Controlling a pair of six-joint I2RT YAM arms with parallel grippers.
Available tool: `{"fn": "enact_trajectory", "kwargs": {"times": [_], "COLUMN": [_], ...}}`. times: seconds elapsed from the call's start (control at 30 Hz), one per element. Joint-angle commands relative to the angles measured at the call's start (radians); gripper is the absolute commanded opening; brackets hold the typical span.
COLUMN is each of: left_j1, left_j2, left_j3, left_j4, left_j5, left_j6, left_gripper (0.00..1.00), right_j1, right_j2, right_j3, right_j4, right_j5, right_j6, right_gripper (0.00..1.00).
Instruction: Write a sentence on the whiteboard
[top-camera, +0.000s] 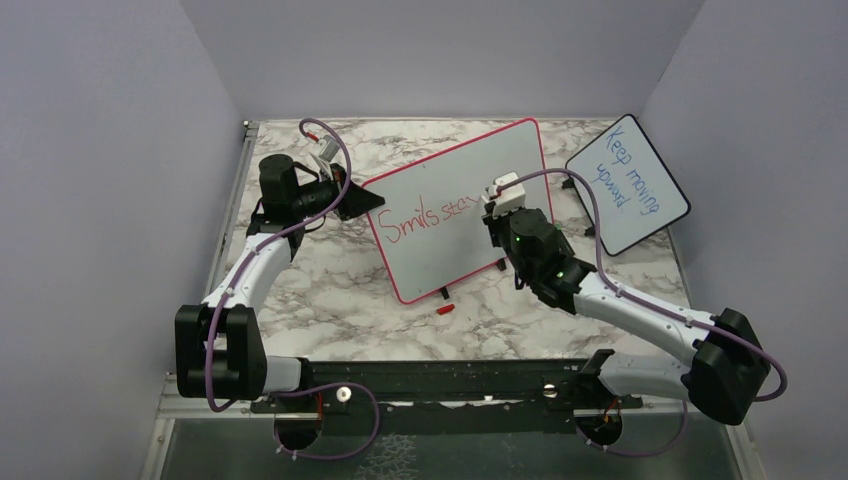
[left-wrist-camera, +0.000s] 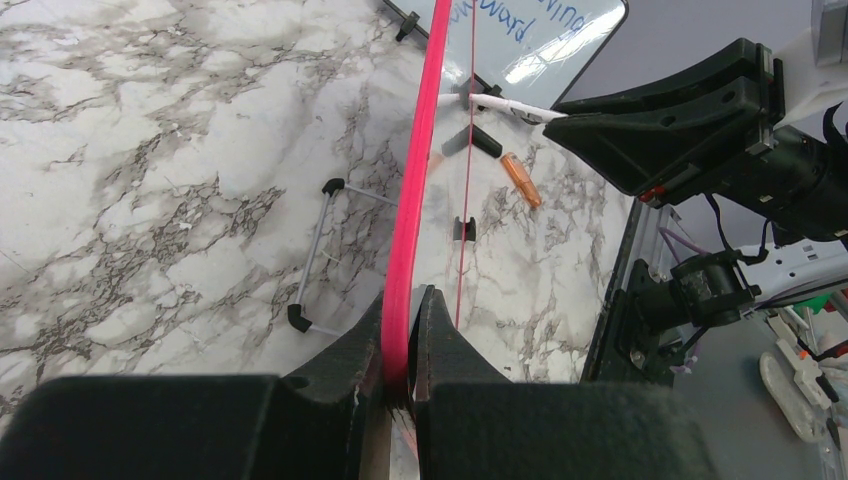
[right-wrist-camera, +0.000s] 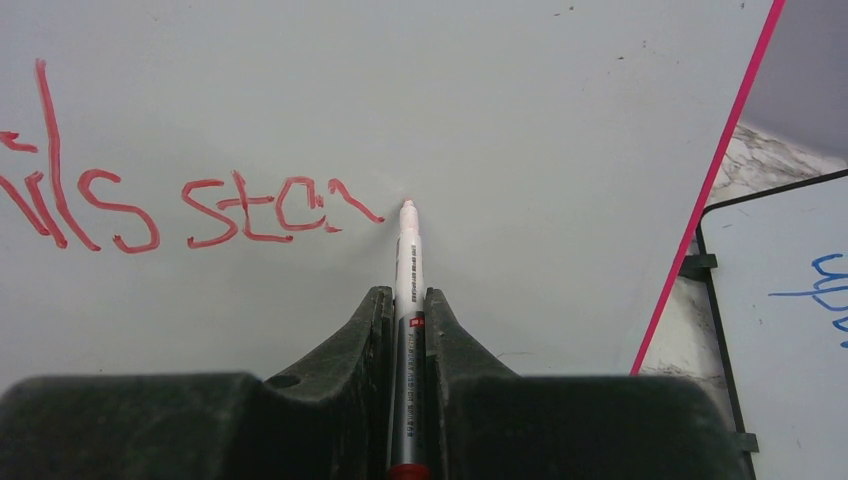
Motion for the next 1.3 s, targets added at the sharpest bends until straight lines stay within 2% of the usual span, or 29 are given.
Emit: {"fn": "enact_trajectory", "kwargs": {"times": [0.0,0.47,1.27], "left_j1": [-0.023,-0.023,-0.025], "left_j2": [0.022,0.022,0.025], "left_j3": [-0.024,-0.023,-0.023], "left_j4": [-0.075,-0.075,-0.075], "left_j5": [-0.120,-0.117,-0.121], "left_j6": [0.123,0.123,0.123], "left_gripper": [0.00,0.00,0.00], "right_j1": [-0.011,-0.015,-0.015], "right_j2": [0.007,0.045,0.007], "right_j3": [0.037,0.064,0.020], "right_j4": [0.054,0.055,-0.194], "right_j5": [-0.008,-0.031,-0.191], "right_j6": [-0.007,-0.001,0.100], "right_gripper": [0.01,0.01,0.01]}}
